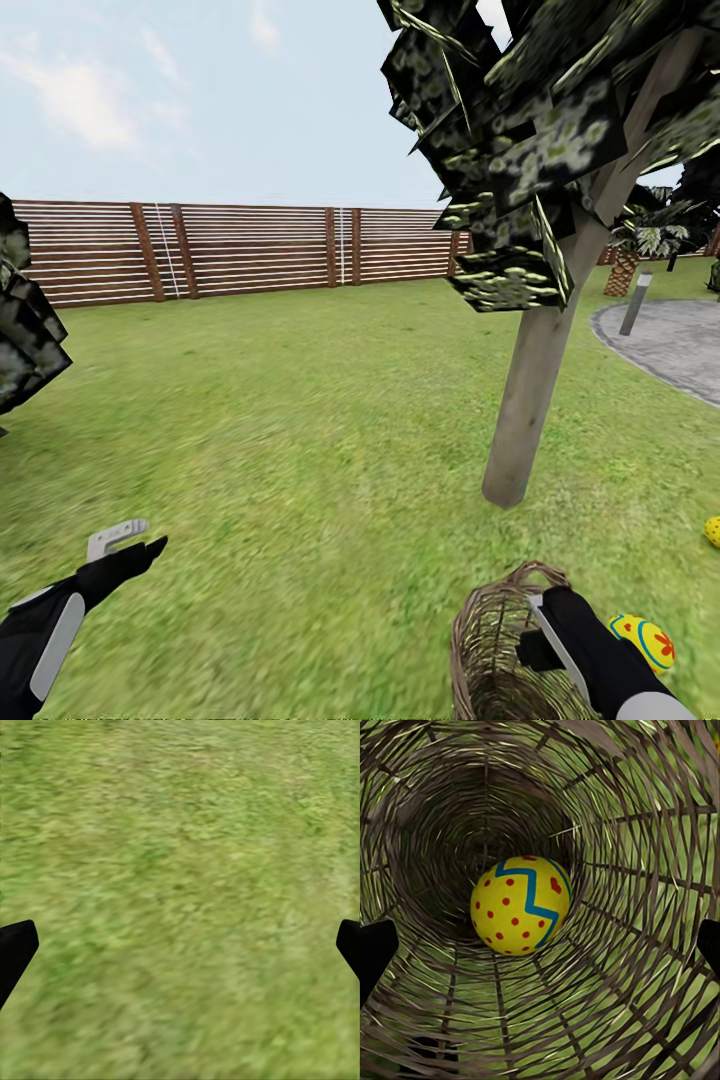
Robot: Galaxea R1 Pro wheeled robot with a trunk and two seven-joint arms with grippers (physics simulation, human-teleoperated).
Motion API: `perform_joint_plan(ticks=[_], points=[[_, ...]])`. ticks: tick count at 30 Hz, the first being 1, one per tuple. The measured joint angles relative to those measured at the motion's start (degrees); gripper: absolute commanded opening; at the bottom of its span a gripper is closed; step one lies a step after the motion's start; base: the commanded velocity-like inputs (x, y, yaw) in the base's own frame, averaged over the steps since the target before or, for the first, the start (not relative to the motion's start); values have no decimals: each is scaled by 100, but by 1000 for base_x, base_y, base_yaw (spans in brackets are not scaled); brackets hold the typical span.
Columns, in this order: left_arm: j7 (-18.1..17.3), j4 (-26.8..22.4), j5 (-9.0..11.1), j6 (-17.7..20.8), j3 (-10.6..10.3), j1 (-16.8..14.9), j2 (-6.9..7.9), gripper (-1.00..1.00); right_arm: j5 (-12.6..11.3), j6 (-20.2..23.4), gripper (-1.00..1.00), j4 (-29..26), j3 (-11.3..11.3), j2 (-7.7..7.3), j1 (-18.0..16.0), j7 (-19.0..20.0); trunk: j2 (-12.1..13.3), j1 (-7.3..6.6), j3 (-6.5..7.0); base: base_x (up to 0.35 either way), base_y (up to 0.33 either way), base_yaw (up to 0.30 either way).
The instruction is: Take the three Easter eggs out of the wicker basket on the lawn in the garden, then place them on the lawn next to a single tree (choose any tree) so that all three eggs are next to the same tree and none are left in the basket.
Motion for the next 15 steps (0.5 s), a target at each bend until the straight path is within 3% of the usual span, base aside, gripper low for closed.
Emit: perform_joint_plan(ticks=[15], points=[[31, 9, 0, 13, 5, 0, -3, 100, -1, 0, 100, 0, -6, -9, 1, -4, -602, 330, -269, 0, 0, 0]])
